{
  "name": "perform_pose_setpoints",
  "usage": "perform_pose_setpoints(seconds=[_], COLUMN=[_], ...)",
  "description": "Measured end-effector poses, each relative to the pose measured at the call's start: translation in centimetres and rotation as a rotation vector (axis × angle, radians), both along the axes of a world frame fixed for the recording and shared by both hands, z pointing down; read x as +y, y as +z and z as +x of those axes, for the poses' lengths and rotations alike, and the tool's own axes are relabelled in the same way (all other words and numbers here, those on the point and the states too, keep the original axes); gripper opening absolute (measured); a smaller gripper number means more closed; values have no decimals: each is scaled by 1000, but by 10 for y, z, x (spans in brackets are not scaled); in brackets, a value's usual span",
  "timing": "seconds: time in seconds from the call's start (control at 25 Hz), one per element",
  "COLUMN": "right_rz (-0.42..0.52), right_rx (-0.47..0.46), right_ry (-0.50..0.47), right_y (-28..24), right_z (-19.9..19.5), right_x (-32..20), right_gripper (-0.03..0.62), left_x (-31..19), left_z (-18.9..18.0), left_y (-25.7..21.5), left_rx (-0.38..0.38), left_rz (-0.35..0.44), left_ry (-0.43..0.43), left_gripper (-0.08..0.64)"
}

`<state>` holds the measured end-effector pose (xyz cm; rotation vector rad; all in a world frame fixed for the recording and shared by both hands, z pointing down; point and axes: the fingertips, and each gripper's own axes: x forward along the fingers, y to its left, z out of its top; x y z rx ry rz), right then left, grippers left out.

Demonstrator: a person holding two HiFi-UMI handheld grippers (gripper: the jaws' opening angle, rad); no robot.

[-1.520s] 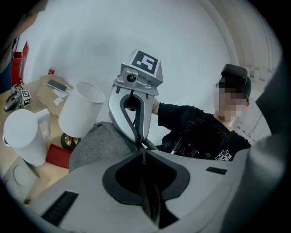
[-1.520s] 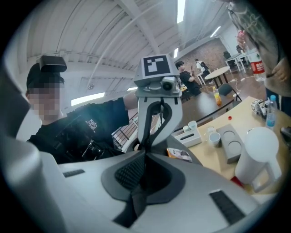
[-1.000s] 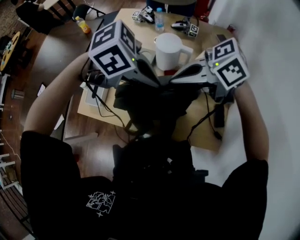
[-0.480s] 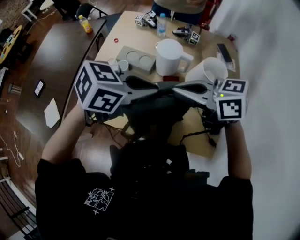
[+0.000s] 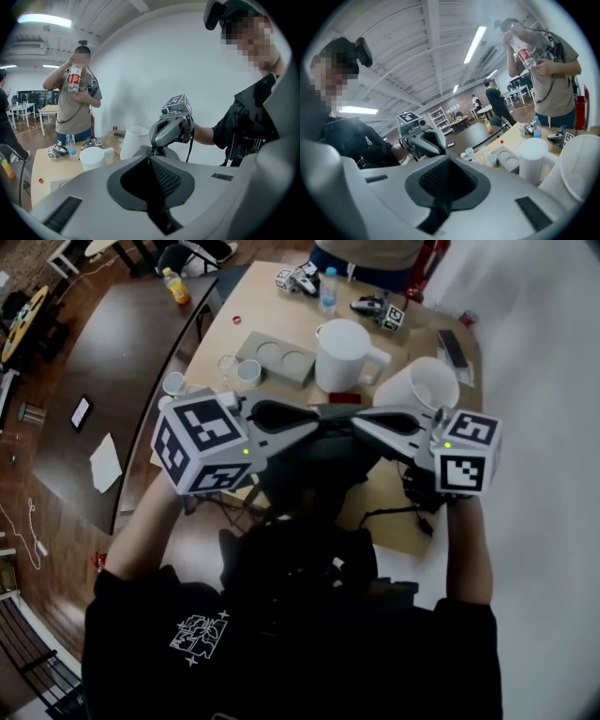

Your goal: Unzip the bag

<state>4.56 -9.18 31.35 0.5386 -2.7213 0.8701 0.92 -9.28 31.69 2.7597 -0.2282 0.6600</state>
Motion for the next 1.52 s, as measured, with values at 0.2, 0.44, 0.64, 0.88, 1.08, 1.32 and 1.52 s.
perform_pose_setpoints(seconds=[0.2, 0.44, 0.64, 0.88, 1.08, 1.32, 1.52], right_rz=[1, -4, -13, -16, -20, -37, -43], right_rx=[2, -10, -20, -28, -43, -58, -66], right_ry=[12, 24, 43, 68, 121, 143, 153], right_y=[-2, 0, 0, 1, 2, 6, 7], right_z=[2, 7, 11, 16, 26, 34, 37], right_x=[3, 2, 1, -2, -6, -8, -8], right_gripper=[8, 8, 8, 6, 6, 6, 6], left_x=[3, 3, 2, 1, -3, 1, 4], left_z=[-6, -7, -15, -20, -26, -24, -29], left_y=[-3, -3, -5, -4, -14, -14, -14], left_rx=[-13, -24, 7, 16, -12, -76, -41], left_rz=[3, 18, -18, -42, 96, 369, 363], left_ry=[11, 9, -10, -22, -17, 23, 40], left_gripper=[15, 15, 15, 15, 9, 8, 6])
